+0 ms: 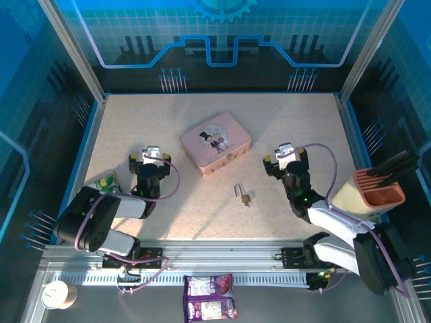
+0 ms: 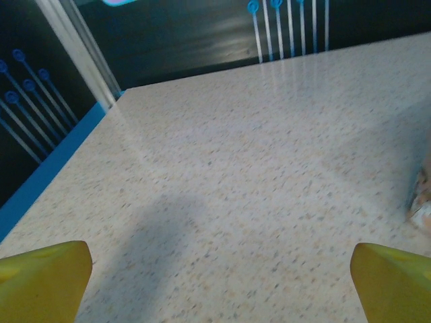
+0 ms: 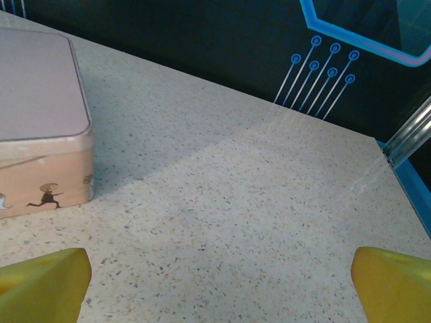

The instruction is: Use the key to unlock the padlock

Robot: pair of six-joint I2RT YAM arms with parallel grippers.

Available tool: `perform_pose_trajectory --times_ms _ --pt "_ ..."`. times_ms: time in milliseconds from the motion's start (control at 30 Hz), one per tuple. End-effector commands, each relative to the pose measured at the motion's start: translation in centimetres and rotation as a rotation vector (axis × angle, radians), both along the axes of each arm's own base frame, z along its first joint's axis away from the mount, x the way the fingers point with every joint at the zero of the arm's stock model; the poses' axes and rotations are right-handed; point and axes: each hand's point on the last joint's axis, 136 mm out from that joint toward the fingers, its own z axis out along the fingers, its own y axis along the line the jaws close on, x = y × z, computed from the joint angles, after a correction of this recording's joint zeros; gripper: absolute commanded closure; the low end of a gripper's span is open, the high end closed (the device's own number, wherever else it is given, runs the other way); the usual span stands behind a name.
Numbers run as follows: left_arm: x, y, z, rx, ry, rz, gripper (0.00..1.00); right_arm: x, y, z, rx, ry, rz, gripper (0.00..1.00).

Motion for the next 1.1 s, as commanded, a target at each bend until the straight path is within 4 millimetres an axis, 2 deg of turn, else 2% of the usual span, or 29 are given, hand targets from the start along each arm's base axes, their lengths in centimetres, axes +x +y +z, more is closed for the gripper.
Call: perform_pose_trajectory --times_ms 0,233,300,367,467,533,733,867,1000,1067 --pt "1.0 -1.1 1.5 -0.086 -0.101 -0.107 0.01 0.8 -0.9 1.1 0.001 -0.078 -0.031 0.00" --pt "1.2 -0.1 0.8 -0.144 -0.114 -0.106 0.01 1.1 -1.1 0.3 0.015 -0.085 -0.018 0.00" --pt "1.4 0.7 -0.3 -0.196 -0.075 -0.095 0.01 1.1 -1.1 0.3 0.023 -0.091 -0.010 0.00" --pt "2.2 1.3 -0.4 -0.195 -0.082 -0.074 0.01 1.2 -1.2 0.2 0.034 -0.095 -0.008 0.00" --pt "3.5 1.7 -1.3 -0.234 0.015 -0.059 0.01 1.3 -1.4 0.0 0.047 -0.096 -0.007 0.00" --pt "3.5 2.6 -1.5 -0.275 0.024 -0.035 0.01 1.3 -1.6 -0.2 0.053 -0.091 -0.008 0.00" --pt "3.4 2.5 -1.6 -0.274 0.023 -0.044 0.01 2.2 -2.7 -1.3 0.115 -0.077 -0.023 0.00" --pt "3.4 2.5 -1.5 -0.273 0.022 -0.044 0.01 3.2 -2.5 -1.6 0.099 -0.071 -0.006 0.00" --pt "3.5 2.5 -1.5 -0.272 0.022 -0.043 0.01 4.4 -3.3 -3.1 0.124 -0.081 -0.014 0.00" --pt "3.5 2.5 -1.5 -0.273 0.021 -0.045 0.01 4.5 -4.2 -4.3 0.187 -0.029 -0.018 0.00"
